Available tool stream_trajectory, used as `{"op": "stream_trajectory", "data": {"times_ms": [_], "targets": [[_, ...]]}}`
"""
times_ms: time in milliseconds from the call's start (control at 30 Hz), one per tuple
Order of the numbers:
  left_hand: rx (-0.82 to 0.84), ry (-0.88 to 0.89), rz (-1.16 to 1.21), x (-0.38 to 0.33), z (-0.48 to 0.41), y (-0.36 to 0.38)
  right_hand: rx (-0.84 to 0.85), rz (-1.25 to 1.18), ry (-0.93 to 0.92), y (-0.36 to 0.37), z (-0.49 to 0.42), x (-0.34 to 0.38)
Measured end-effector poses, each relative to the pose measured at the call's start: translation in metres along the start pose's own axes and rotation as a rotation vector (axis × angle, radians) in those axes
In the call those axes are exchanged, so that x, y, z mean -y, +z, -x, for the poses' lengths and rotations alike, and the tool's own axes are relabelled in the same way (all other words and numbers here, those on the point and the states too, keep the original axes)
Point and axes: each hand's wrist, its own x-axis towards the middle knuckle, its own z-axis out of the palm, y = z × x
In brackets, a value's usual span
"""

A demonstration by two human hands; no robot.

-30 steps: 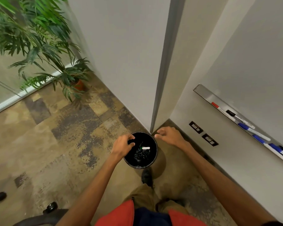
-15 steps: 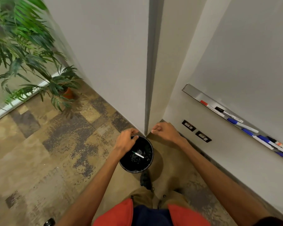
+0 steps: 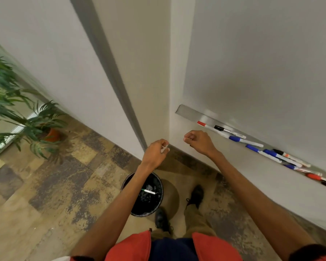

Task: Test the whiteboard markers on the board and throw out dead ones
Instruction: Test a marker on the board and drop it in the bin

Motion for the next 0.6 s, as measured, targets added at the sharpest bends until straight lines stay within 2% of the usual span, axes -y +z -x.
{"op": "stream_trajectory", "data": {"times_ms": [300, 600], "targets": [[0.022, 0.1, -0.069, -0.077, -0.086, 0.053, -0.132, 0.112, 0.116, -0.062, -0.038, -0.067], [0.139, 0.286, -0.523, -0.111, -0.154, 0.105, -0.088, 0.238, 0.041, -0.076, -0.052, -0.108]]}}
